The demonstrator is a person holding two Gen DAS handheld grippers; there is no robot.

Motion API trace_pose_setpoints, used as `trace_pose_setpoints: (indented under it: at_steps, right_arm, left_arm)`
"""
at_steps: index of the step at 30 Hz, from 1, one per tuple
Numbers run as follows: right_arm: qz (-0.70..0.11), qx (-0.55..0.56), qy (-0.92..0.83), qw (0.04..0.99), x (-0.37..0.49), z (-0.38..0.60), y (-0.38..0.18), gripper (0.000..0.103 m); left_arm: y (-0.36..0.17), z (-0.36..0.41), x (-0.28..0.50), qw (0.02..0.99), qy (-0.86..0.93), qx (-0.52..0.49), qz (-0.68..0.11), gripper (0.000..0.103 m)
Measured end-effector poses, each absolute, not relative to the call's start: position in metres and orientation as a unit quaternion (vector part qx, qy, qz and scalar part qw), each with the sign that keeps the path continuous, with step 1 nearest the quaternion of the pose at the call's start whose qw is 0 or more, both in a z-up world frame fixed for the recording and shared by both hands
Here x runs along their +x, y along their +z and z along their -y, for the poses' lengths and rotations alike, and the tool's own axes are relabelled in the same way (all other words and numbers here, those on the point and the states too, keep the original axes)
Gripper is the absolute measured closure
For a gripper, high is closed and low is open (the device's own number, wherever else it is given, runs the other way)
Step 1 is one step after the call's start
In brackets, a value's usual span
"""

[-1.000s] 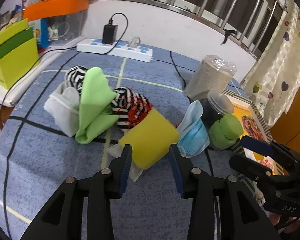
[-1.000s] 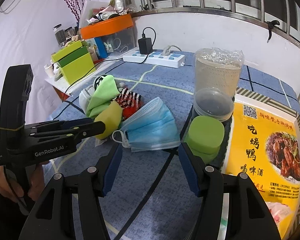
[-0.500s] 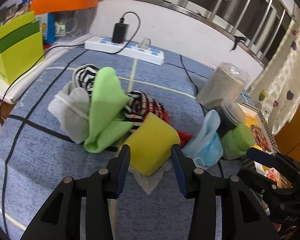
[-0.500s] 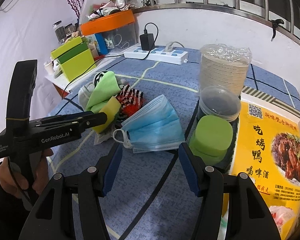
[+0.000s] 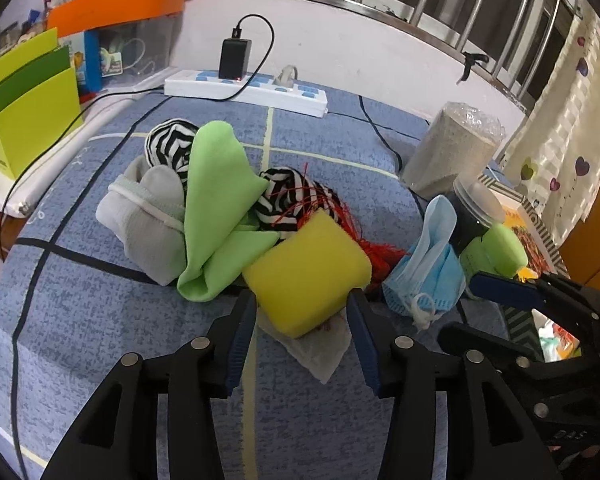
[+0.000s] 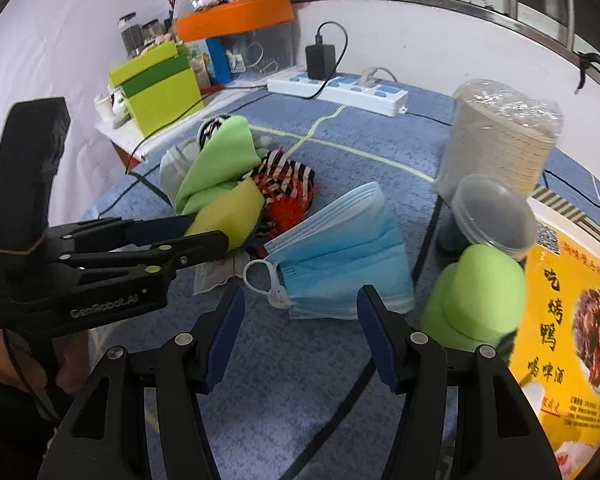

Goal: Organize soft objects
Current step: 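Grasp the yellow sponge with the left tool while the right tool grasps the blue mask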

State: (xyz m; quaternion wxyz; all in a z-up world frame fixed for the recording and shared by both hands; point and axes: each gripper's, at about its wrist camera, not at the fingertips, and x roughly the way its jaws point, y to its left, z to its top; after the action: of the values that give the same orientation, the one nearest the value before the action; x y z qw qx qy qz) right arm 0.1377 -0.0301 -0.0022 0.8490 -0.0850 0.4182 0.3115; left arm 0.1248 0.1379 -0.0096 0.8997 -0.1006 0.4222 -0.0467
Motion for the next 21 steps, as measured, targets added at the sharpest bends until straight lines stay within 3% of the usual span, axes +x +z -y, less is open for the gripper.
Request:
trace_pose_setpoints:
  at_steps: [9, 10, 11, 13, 16, 21]
  right_arm:
    - [-0.432, -0.129, 0.295, 0.842, 0.149, 0.007, -0.022, 0.044]
    - [-0.433, -0.130, 0.293, 0.842, 0.149, 0.007, -0.023, 0.048]
    - [-0.433, -0.134, 0.289, 0.843, 0.151, 0.006, -0.024, 0.062]
    - [-0.436, -0.134, 0.283, 0.844, 0.153, 0.006, -0.026, 0.077]
    - [-0.434, -0.137, 0.281, 0.845, 0.152, 0.006, -0.027, 0.085]
    - [-0.423, -0.131, 0.285, 0.850, 0.147, 0.010, -0.019, 0.087]
  left_arm:
    - [-0.018, -0.148, 0.128, 0.895, -0.056, -0.122, -0.425, 0.057]
    - [-0.018, -0.149, 0.128, 0.896, -0.057, -0.124, -0.422, 0.057]
    - [-0.017, -0.149, 0.128, 0.897, -0.059, -0.126, -0.419, 0.057]
    - [-0.017, -0.150, 0.128, 0.898, -0.063, -0.131, -0.414, 0.061]
    - [-0.016, -0.149, 0.128, 0.901, -0.064, -0.129, -0.409, 0.065]
    - [-0.012, -0.146, 0.126, 0.905, -0.063, -0.124, -0.402, 0.072]
